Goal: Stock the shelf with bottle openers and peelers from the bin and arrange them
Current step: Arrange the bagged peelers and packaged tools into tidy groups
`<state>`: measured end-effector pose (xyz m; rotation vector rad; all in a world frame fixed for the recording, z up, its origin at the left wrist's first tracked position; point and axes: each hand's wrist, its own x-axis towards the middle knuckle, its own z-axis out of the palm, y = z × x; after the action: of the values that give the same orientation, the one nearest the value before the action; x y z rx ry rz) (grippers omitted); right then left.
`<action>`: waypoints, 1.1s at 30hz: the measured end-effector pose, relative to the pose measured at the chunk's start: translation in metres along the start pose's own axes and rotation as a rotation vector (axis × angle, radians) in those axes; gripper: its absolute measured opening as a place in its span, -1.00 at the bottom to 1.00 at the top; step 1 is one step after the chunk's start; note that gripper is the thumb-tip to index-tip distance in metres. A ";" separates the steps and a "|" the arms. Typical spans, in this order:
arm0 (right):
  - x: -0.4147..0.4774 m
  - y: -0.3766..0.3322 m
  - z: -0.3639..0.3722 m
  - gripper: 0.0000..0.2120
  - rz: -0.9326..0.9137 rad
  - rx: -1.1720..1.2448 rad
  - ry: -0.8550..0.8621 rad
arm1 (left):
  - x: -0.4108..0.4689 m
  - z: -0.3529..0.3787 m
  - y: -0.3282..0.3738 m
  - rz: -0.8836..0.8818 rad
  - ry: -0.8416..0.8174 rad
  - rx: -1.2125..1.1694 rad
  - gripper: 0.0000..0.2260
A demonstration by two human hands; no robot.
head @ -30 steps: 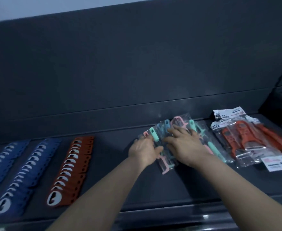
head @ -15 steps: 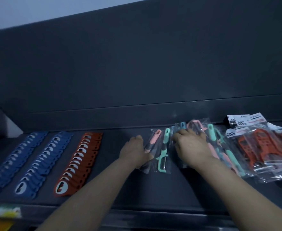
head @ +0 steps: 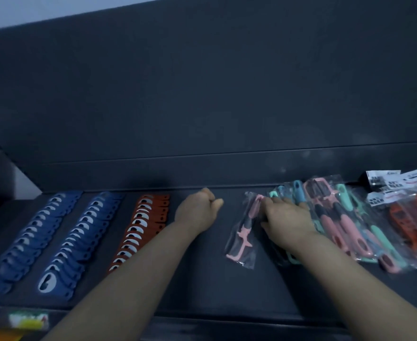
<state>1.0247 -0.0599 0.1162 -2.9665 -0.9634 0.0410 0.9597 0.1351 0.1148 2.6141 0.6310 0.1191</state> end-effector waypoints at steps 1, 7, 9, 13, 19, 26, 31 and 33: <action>0.002 -0.002 0.003 -0.68 -0.026 0.045 0.025 | -0.005 -0.001 0.004 0.013 -0.059 -0.049 -0.63; 0.023 -0.019 0.012 -0.64 -0.163 0.075 -0.027 | -0.030 -0.002 0.018 0.106 -0.385 0.139 -0.28; 0.026 -0.023 0.012 -0.66 -0.139 0.072 -0.021 | -0.026 -0.004 0.010 0.118 -0.324 0.190 -0.26; 0.028 -0.030 0.014 -0.63 -0.153 0.127 -0.016 | -0.019 -0.008 -0.012 0.197 -0.203 0.225 -0.57; 0.030 -0.029 0.016 -0.81 -0.122 0.114 0.061 | -0.008 -0.019 -0.035 0.145 -0.227 -0.023 -0.75; 0.037 -0.037 0.022 -0.64 -0.045 0.272 0.054 | -0.010 -0.005 -0.045 0.262 0.143 0.184 -0.57; 0.025 -0.034 0.024 -0.68 -0.012 0.184 0.247 | -0.017 0.009 -0.039 0.483 0.078 0.359 -0.62; 0.021 -0.029 0.024 -0.62 0.003 0.134 0.207 | -0.014 0.015 -0.038 0.375 0.009 0.386 -0.57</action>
<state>1.0242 -0.0239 0.0926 -2.7823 -0.8926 -0.1904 0.9347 0.1530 0.0848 3.0833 0.1678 0.1337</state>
